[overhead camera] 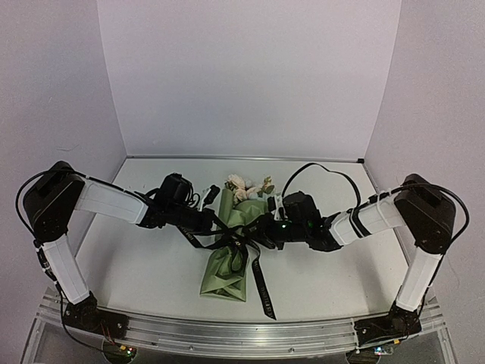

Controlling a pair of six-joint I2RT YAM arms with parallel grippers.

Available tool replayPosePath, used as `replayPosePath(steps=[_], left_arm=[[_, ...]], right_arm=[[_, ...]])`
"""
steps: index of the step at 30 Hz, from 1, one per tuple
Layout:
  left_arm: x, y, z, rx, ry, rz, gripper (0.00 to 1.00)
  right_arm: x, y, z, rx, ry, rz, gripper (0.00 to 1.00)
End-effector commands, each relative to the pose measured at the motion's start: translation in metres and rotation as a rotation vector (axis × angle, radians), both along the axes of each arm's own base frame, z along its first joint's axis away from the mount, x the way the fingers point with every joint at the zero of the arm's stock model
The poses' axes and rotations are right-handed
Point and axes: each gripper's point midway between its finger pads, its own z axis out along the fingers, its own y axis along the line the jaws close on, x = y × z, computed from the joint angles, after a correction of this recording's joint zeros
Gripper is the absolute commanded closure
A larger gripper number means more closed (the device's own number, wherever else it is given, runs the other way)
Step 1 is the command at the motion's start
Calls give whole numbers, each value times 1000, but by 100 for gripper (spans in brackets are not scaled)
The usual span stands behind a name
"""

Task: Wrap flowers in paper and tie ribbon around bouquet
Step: Tie the half-tied ribbon around the folded bouquet.

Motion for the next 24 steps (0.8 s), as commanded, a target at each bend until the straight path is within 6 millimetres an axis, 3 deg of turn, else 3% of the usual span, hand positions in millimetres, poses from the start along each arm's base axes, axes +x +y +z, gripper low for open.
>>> replayPosePath(steps=[1, 10, 19, 24], left_arm=[[1, -9, 18, -20, -53, -42, 100], [4, -9, 25, -11, -76, -34, 100], [20, 5, 31, 60, -116, 76, 100], [21, 4, 45, 46, -141, 80, 100]], right_arm=[[-2, -4, 26, -33, -68, 6, 65], [-11, 8, 28, -92, -44, 34, 57], [-30, -9, 32, -288, -175, 165, 54], [-49, -13, 29, -350, -196, 253, 55]])
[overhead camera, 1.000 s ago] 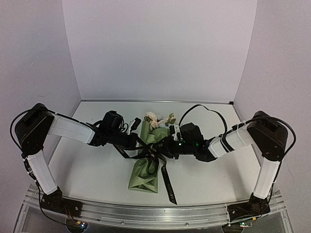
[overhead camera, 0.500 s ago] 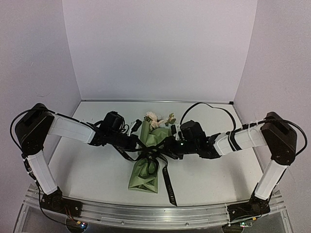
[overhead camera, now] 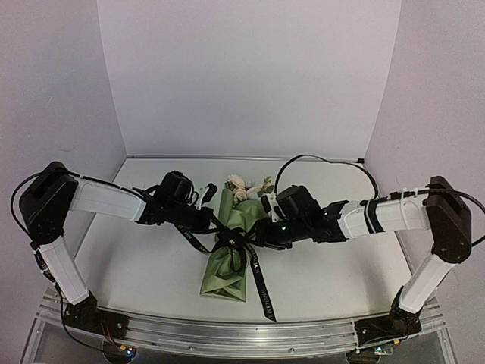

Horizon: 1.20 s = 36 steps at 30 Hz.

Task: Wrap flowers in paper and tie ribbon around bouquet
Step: Tie the half-tied ribbon around the folded bouquet.

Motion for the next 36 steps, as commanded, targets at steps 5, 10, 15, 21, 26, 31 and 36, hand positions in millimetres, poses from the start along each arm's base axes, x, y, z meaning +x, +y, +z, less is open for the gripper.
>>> replayPosePath(steps=[5, 10, 15, 21, 26, 31, 36], left_arm=[[14, -10, 49, -56, -112, -1, 100], [15, -8, 50, -52, -115, 8, 100], [14, -9, 50, -54, -110, 2, 100], [16, -4, 50, -34, -123, 14, 100], [13, -5, 52, -41, -125, -9, 100], [6, -8, 52, -60, -109, -48, 100], [3, -10, 55, -68, -110, -65, 100]], right_arm=[[-27, -3, 12, -119, -85, 150, 59], [-44, 7, 6, -178, -89, 197, 64], [-56, 16, 12, -231, -138, 237, 64], [-58, 31, 2, -255, -122, 277, 64], [-56, 35, -11, -282, -120, 300, 64], [-49, 45, -21, -305, -144, 322, 65], [-45, 54, -30, -312, -140, 323, 66]])
